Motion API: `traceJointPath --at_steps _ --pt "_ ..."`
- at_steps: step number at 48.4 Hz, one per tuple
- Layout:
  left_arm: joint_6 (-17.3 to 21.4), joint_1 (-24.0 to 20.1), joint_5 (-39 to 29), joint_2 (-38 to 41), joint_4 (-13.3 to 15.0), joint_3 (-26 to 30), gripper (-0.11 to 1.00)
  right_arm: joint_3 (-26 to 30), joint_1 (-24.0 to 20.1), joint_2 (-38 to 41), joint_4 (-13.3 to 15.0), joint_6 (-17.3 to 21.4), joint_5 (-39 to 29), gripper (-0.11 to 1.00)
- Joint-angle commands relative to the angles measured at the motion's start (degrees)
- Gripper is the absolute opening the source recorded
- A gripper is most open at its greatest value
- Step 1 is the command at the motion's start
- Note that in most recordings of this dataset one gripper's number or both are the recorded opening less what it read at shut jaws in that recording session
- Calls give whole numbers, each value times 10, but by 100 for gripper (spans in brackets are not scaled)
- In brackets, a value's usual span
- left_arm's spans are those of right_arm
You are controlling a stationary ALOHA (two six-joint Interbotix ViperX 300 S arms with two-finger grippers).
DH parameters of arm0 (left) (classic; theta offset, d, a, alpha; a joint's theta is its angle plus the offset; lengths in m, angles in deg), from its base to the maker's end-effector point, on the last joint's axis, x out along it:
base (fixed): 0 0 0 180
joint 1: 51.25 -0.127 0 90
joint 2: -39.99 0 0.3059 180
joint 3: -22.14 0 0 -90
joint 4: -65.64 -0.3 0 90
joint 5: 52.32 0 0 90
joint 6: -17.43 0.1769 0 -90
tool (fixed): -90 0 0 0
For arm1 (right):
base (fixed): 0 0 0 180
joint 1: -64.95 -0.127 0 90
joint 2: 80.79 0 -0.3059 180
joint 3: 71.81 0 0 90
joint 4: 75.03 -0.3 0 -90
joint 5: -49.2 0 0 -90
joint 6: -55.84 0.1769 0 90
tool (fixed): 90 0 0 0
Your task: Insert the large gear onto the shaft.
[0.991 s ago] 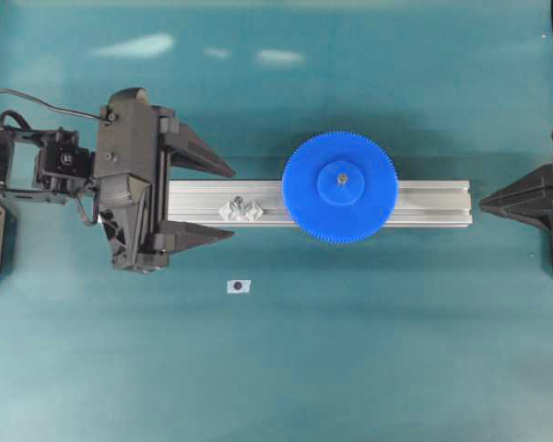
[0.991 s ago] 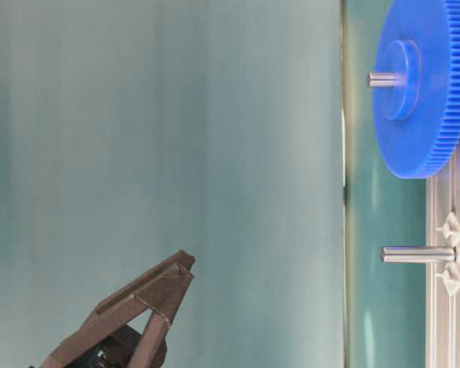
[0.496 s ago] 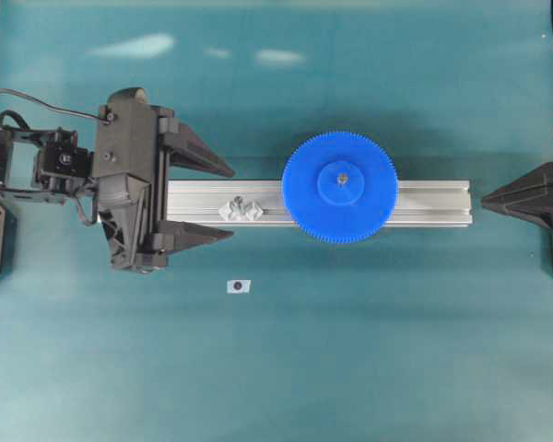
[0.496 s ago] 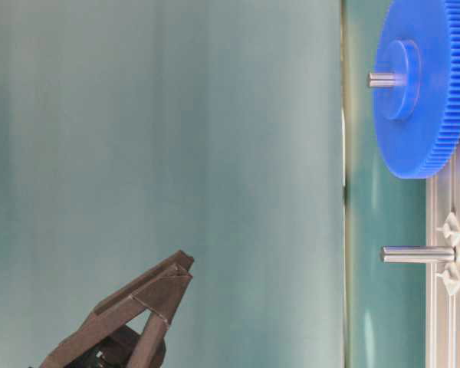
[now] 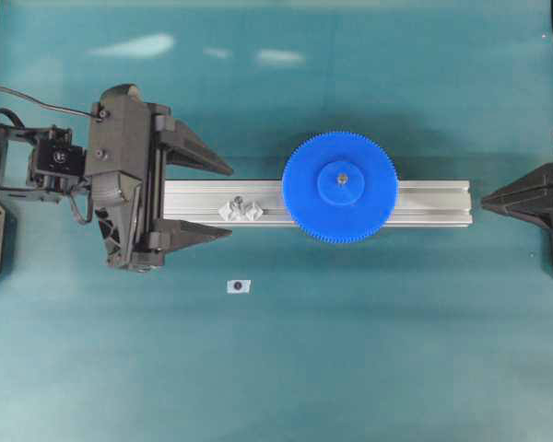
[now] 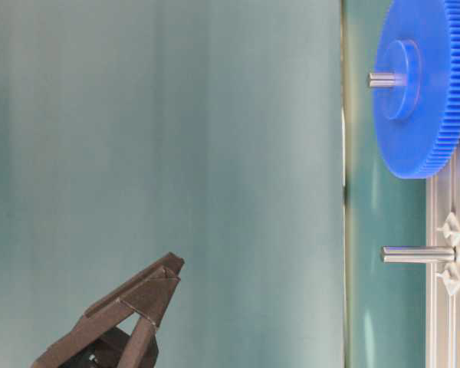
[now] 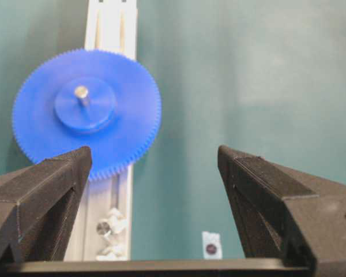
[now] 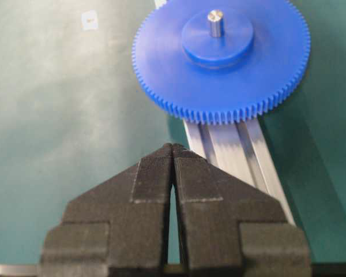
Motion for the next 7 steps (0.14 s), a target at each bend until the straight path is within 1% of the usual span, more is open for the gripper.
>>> traceJointPath --at_steps 1,7 --pt "-1 3 5 -10 -1 8 88 6 1 4 1 4 6 5" --pt "-1 3 5 -9 -1 8 87 6 1 4 1 4 6 5"
